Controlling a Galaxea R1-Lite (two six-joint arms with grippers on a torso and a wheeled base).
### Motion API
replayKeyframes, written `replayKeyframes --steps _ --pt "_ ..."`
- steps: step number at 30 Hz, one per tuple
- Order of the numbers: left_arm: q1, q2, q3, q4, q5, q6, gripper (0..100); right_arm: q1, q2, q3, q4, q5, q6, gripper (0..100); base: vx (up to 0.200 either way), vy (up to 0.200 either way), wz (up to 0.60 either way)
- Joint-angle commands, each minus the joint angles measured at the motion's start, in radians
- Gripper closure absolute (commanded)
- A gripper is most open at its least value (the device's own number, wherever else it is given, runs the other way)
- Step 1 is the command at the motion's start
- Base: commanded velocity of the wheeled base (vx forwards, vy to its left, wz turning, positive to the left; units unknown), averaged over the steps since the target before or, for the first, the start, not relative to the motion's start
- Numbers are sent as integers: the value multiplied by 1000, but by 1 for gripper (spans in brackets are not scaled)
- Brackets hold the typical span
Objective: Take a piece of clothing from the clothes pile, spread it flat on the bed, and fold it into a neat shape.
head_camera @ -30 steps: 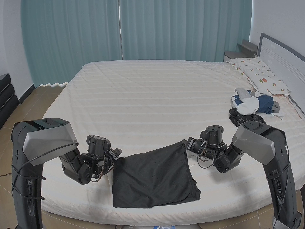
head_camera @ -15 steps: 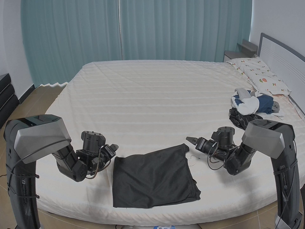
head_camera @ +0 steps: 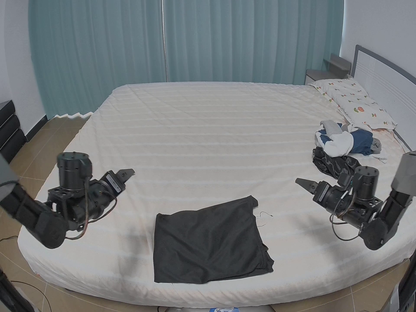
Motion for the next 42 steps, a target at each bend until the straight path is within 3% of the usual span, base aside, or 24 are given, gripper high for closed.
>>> replayKeyframes --steps 1,4,8,14,15,19,23,28,33,42 --pt "39 -636 260 86 58 147 0 -28 -581 393 -39 -1 -193 0 0 0 0" --pt "39 -771 284 145 130 191 0 -40 -697 440 -13 -11 -271 0 0 0 0" --pt "39 -969 300 288 197 283 0 -100 -923 440 171 -37 -316 0 0 0 0" --pt "39 -1173 298 492 274 379 0 -115 -1222 434 507 -38 -365 0 0 0 0" --pt "39 -1216 306 529 300 395 0 -115 -1314 431 619 -38 -387 0 0 0 0" --pt "41 -1311 333 570 362 446 0 -115 -1527 403 891 -40 -454 0 0 0 0" --pt "42 -1412 378 593 420 564 0 -117 -1716 367 1152 -41 -514 0 0 0 0" --pt "90 -1526 421 633 440 681 0 -146 -1857 307 1368 -49 -569 0 0 0 0" --pt "151 -1624 424 685 437 768 0 -224 -1944 296 1472 -52 -603 0 0 0 0" --pt "151 -1727 510 676 438 833 0 -198 -2050 336 1449 -44 -686 0 0 0 0"
